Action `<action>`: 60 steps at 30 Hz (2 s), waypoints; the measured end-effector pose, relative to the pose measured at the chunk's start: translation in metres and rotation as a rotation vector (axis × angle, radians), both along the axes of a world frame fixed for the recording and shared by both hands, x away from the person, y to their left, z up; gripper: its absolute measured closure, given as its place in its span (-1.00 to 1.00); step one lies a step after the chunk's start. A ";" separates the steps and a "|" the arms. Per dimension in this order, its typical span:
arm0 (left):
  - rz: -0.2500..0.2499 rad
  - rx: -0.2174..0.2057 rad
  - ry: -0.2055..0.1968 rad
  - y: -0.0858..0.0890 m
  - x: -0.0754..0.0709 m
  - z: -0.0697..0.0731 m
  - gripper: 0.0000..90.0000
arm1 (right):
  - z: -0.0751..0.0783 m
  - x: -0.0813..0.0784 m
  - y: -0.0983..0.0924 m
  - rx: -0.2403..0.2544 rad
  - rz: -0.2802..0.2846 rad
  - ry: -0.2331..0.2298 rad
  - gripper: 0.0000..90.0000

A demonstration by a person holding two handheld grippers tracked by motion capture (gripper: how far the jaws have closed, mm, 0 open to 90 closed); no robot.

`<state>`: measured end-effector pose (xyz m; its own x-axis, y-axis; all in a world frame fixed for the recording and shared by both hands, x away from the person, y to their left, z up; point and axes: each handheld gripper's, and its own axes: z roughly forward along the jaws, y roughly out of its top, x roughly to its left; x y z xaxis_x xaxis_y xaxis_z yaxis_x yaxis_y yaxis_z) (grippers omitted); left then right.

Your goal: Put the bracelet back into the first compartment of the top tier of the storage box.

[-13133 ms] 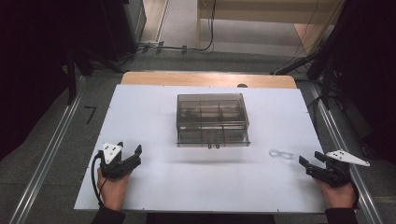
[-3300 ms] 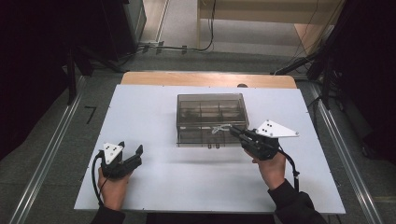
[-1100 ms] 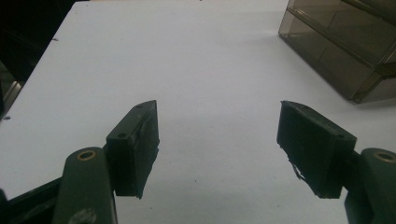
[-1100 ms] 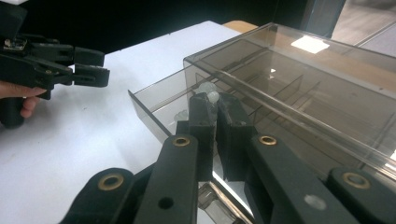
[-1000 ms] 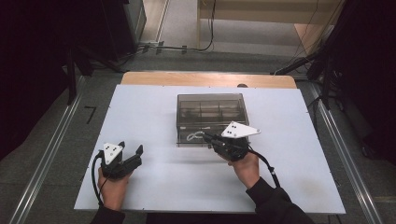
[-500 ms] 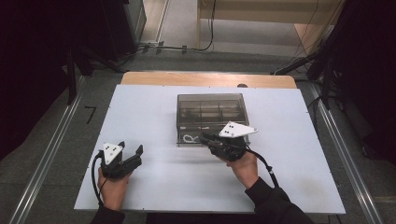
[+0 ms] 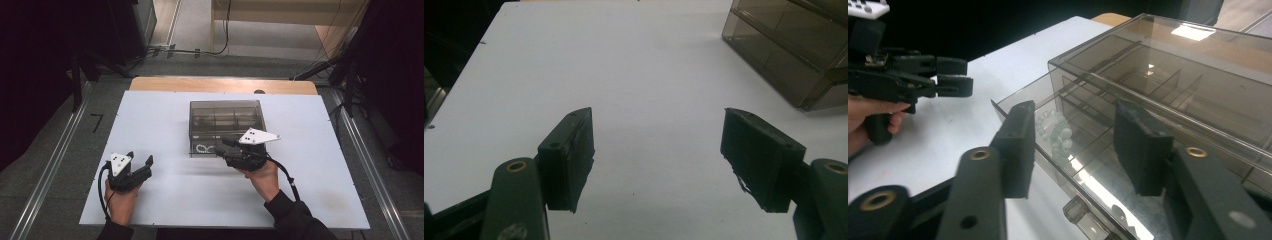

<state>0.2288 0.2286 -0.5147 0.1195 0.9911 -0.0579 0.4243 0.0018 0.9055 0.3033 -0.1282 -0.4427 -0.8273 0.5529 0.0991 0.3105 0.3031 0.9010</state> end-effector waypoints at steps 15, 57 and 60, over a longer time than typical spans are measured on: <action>0.001 0.001 0.001 0.000 0.000 0.000 -0.34 | 0.003 -0.003 -0.011 -0.016 -0.012 0.002 -0.25; -0.001 -0.002 -0.001 0.000 0.000 0.000 -0.34 | 0.001 -0.009 -0.063 -0.003 -0.122 0.007 -0.38; 0.000 -0.002 -0.001 0.000 0.000 0.000 -0.34 | 0.001 -0.009 -0.068 -0.001 -0.130 0.002 -0.38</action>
